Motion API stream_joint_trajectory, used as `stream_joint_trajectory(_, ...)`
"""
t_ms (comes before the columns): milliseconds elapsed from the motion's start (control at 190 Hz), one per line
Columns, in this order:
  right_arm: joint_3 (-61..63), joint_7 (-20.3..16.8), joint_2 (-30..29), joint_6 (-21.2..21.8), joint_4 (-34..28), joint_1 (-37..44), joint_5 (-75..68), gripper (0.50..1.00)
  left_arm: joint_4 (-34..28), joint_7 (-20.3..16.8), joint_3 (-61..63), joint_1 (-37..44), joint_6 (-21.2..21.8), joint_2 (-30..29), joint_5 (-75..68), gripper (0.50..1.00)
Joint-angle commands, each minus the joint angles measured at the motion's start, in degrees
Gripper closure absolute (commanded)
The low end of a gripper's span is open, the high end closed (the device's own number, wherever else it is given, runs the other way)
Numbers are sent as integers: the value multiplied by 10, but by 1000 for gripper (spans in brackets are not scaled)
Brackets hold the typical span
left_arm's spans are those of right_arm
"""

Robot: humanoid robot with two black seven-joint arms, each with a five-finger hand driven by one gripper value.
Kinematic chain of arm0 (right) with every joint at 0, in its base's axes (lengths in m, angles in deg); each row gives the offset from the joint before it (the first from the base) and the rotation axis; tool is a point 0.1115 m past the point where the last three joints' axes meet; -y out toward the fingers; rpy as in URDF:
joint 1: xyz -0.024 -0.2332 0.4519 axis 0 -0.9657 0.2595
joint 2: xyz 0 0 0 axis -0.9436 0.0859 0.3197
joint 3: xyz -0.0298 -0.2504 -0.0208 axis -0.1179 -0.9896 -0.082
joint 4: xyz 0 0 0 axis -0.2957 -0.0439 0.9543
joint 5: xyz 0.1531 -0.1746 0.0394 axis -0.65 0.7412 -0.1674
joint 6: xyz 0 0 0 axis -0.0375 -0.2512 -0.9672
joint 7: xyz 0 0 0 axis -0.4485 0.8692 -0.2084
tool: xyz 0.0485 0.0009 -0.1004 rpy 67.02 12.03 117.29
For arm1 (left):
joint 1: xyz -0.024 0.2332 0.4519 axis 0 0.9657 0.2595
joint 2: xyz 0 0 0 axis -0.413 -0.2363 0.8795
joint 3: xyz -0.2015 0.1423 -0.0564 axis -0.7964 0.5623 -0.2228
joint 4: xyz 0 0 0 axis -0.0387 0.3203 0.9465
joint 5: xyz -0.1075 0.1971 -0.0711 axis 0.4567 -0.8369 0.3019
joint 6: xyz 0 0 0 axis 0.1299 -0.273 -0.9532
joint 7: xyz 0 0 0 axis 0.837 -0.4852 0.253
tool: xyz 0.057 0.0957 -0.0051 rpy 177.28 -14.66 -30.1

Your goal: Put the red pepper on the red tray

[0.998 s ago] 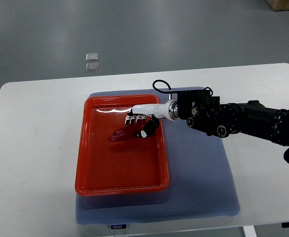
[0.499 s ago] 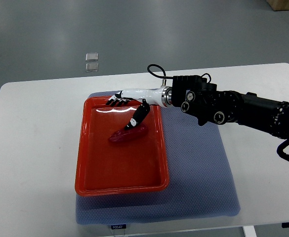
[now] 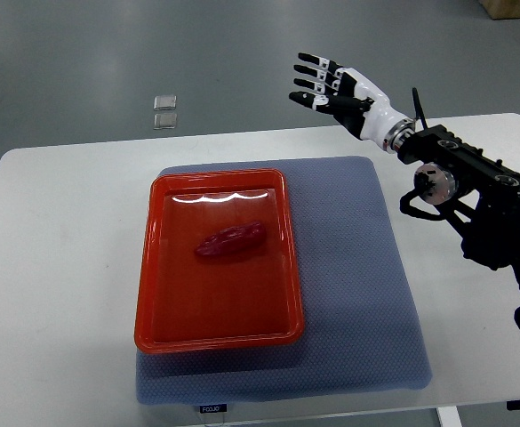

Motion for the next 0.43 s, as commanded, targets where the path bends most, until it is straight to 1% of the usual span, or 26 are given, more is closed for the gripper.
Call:
stream_joint_trajectory(0,67,2,-10,7,0,-58,-67,607,0,0,0,0,0,0,0,500)
stream_joint_trajectory(68,97,10,-19,8,1,-81,-113,605,0,0,1,-1,0,0,0,500)
stream_joint_trajectory(116,106,21,-27,9,4,-95,-140,587,0,0,1,0,0,0,0,500)
stream_joint_trajectory(226,111,33,-39,9,4,-106,-165,587,-1,0,0,0,0,0,0,500)
stream_joint_trajectory(420,113,33,-42,13,4,-109,-183,587,-1,0,0,-1,0,0,0,500)
